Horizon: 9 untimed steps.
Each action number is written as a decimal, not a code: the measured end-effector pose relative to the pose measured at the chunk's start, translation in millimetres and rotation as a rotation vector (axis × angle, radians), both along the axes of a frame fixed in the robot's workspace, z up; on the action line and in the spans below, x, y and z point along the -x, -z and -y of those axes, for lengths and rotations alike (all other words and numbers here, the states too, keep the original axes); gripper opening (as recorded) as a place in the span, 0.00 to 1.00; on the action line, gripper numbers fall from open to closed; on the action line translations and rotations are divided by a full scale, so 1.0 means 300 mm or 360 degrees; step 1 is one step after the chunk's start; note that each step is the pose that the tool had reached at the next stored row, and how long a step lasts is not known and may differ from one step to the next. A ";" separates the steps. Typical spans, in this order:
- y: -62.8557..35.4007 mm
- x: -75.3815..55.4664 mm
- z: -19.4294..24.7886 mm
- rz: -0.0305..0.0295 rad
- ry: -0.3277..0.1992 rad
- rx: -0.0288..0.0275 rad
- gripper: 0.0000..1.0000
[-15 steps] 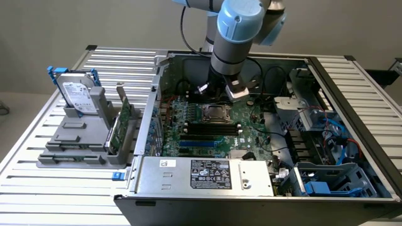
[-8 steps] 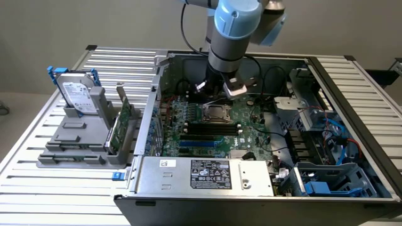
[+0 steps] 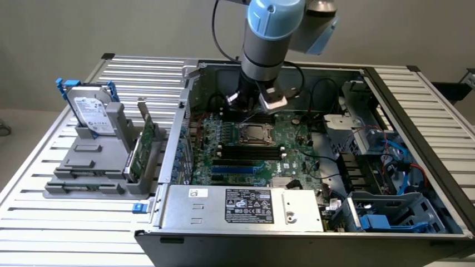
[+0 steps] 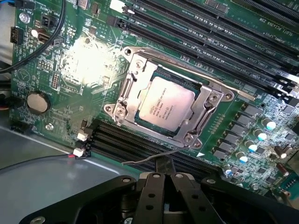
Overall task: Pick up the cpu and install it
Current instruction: 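Install the first cpu locking lever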
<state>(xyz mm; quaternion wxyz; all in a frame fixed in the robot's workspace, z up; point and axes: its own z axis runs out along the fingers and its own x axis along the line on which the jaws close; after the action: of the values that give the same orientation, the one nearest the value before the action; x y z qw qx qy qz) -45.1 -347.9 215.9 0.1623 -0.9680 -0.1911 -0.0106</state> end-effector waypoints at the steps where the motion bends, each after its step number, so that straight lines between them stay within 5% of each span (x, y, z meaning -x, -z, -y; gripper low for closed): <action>1: -0.003 0.000 0.000 0.00000 0.0000 0.00000 0.11; 9: -0.008 0.000 0.003 -0.00003 -0.0002 0.00000 0.11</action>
<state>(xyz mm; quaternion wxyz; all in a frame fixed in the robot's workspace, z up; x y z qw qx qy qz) -45.2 -348.8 218.2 0.1623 -0.9679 -0.1918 -0.0104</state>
